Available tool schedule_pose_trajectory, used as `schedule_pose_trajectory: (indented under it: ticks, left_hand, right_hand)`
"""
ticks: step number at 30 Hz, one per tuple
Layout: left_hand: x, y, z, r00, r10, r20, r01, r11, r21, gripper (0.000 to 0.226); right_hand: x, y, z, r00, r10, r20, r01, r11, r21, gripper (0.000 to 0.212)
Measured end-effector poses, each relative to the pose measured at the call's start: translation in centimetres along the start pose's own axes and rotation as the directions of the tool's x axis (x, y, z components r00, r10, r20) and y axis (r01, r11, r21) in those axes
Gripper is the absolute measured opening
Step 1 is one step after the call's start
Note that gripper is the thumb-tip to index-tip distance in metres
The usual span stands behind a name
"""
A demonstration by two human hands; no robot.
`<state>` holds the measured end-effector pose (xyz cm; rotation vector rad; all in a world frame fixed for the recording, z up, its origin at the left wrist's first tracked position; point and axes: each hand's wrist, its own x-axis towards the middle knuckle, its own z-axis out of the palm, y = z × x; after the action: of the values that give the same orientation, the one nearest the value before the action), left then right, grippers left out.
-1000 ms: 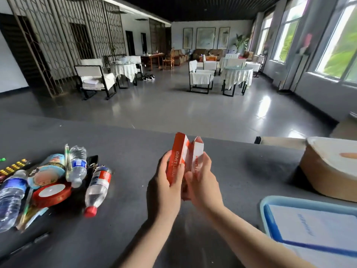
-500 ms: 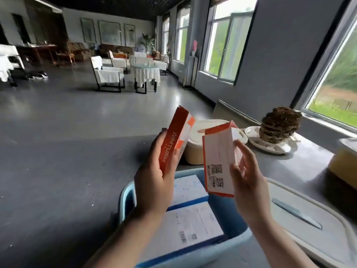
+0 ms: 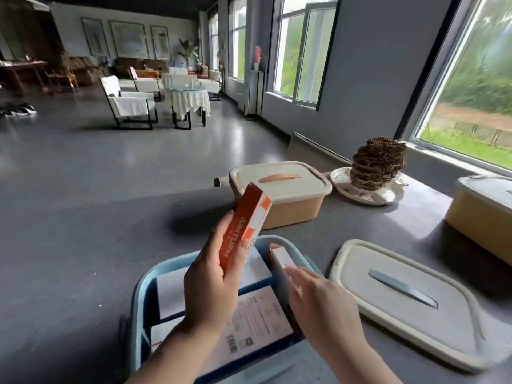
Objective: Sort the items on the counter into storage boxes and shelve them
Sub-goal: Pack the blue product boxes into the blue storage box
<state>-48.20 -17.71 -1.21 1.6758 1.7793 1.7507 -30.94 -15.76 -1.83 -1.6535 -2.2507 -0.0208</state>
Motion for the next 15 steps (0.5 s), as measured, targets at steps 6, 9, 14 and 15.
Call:
schedule_pose_trajectory:
  ticks: [6, 9, 14, 15]
  left_hand:
    - [-0.5, 0.0, 0.5, 0.998, 0.025, 0.054, -0.026, 1.000, 0.013, 0.047]
    - [-0.5, 0.1, 0.8, 0.997, 0.032, 0.074, -0.033, 0.999, 0.015, 0.049]
    - [-0.5, 0.0, 0.9, 0.997, 0.014, 0.082, -0.014, 1.000, 0.002, 0.050]
    - [-0.5, -0.1, 0.9, 0.997, 0.009, 0.081, -0.008, 1.000, -0.004, 0.049]
  right_hand:
    - [0.2, 0.6, 0.6, 0.999, -0.033, -0.020, 0.035, 0.994, 0.103, 0.028]
    - [0.3, 0.6, 0.3, 0.996, -0.015, -0.086, 0.024, 0.994, 0.103, 0.018]
    - [0.3, 0.6, 1.3, 0.995, -0.086, -0.043, 0.091, 0.989, 0.117, 0.017]
    - [0.2, 0.9, 1.8, 0.997, -0.079, 0.019, 0.076, 0.991, 0.113, 0.026]
